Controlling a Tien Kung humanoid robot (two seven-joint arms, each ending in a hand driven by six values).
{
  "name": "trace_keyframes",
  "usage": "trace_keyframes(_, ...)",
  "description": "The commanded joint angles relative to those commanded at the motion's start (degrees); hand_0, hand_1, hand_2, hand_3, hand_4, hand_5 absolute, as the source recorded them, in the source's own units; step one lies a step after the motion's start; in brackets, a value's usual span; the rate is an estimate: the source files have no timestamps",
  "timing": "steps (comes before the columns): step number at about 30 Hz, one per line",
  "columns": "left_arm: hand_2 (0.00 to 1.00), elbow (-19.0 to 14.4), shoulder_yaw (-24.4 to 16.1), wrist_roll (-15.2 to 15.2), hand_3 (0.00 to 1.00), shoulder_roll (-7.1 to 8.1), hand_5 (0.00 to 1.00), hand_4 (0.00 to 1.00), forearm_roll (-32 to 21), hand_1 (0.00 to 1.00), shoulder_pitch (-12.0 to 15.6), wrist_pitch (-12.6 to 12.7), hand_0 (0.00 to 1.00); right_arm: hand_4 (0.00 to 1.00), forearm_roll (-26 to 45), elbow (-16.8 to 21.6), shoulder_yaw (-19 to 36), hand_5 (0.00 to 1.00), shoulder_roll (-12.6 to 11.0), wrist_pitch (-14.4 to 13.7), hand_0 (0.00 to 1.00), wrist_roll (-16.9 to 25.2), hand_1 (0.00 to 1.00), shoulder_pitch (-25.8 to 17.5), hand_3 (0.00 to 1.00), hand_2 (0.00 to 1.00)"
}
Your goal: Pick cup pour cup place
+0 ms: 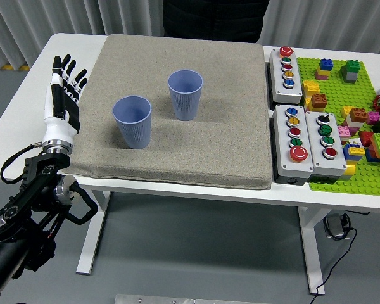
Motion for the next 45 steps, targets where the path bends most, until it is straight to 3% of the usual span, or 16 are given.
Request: trace_keyframes(45,0.953,-1.49,0.39,0.3,0.911,0.0,0.998,0.755,0.73,0.849,2.23,1.11,0.862,0.009,0.14,0.14,0.06,0.307,0.35,-0.14,0.699,-0.19,0.703,-0.87,0.626,0.646)
